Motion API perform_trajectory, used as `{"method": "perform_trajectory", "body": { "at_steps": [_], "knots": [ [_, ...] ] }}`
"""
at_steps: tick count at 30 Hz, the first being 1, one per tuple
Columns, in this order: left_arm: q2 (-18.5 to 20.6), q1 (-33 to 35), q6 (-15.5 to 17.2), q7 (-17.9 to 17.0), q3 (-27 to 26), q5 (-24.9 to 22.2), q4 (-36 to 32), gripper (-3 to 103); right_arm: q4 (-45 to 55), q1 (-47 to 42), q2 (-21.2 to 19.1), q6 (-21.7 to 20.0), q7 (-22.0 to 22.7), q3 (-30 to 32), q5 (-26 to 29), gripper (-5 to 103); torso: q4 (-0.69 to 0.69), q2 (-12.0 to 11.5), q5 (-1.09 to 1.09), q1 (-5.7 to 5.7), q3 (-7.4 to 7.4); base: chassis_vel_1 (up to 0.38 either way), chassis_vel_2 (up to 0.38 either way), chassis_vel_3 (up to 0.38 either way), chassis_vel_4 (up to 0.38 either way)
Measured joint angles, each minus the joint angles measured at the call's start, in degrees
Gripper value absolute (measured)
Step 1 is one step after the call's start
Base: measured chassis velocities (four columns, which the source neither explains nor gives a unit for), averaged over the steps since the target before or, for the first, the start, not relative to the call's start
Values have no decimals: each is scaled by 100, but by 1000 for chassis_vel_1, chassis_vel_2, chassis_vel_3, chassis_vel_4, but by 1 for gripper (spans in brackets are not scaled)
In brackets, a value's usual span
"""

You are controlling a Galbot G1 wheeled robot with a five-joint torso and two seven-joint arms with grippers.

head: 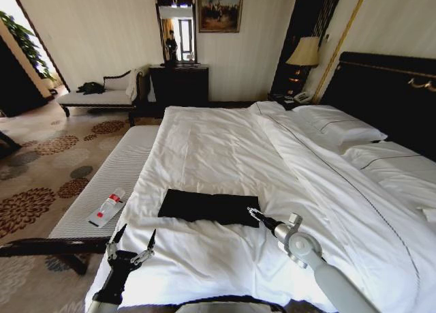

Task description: Fold the clothes on the bed.

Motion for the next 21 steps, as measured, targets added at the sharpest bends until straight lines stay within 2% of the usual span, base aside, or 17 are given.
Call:
{"method": "perform_trajectory", "body": {
  "at_steps": [1,5,6,8,11,14,15,17,18,20,21],
  "knots": [
    [0,0,0,0,0,0,0,100,0,0,0,0,0,0,0,103,0,0,0,0,0,0,0,0,0],
    [0,0,0,0,0,0,0,100,-20,64,40,-9,21,-173,-106,84,-1,0,1,0,0,0,0,0,0],
    [0,0,0,0,0,0,0,100,-20,64,40,-9,21,-173,-106,84,-1,0,1,0,0,0,0,0,0],
    [0,0,0,0,0,0,0,100,-41,97,60,-8,22,-247,-193,73,0,0,0,0,0,0,0,0,0],
    [0,0,0,0,0,0,0,100,-48,115,73,-3,22,-280,-218,68,-1,0,0,0,0,0,0,0,0],
    [0,0,0,0,0,0,0,100,-40,116,82,5,30,-284,-220,51,0,0,1,0,0,0,0,0,0],
    [0,0,0,0,0,0,0,100,-36,114,91,9,37,-284,-228,51,0,0,1,0,0,0,0,0,0],
    [0,0,0,0,0,0,0,100,-27,112,124,22,58,-284,-255,40,0,0,1,0,0,0,0,0,0],
    [0,0,0,0,0,0,0,100,-27,112,124,22,58,-284,-255,40,0,0,1,0,0,0,0,0,0],
    [0,0,0,0,0,0,0,100,-8,102,161,25,97,-276,-262,30,0,0,1,0,0,0,0,0,0],
    [0,0,0,0,0,0,0,100,-2,92,167,25,104,-274,-278,30,0,0,1,0,0,0,0,0,0]
  ]
}}
